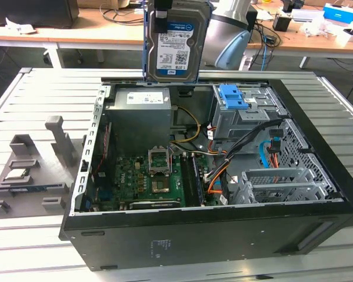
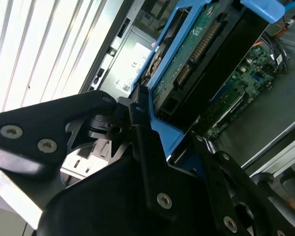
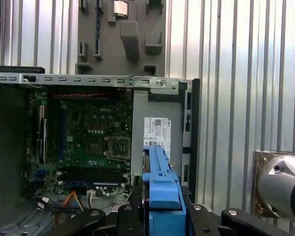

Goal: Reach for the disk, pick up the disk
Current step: 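Pick up the disk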

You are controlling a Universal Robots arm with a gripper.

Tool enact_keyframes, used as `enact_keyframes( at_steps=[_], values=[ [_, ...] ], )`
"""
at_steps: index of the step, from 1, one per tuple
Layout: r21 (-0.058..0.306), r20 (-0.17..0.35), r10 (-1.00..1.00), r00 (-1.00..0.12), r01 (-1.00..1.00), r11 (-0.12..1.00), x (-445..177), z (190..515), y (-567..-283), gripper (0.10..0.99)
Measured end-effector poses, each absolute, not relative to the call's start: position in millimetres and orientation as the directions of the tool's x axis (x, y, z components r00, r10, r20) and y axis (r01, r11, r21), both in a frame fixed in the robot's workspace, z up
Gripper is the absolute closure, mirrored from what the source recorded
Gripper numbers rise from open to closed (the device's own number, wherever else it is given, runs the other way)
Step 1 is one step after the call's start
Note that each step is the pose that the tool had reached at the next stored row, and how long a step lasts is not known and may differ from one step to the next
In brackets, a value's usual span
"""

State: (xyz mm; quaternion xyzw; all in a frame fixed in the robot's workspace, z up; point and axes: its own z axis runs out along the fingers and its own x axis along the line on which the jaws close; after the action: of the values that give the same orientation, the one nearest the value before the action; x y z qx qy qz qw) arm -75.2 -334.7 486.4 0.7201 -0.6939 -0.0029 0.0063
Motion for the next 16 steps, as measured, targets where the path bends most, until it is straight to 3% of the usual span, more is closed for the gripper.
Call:
enact_keyframes(
  at_steps=[7,16],
  values=[
    [0.013,0.004,-0.999,0.037,-0.999,-0.037,-69.6,486.3,-335.0,0.714],
    [0.013,0.005,-0.999,0.037,-0.999,-0.037,-69.6,485.9,-364.0,0.714]
  ],
)
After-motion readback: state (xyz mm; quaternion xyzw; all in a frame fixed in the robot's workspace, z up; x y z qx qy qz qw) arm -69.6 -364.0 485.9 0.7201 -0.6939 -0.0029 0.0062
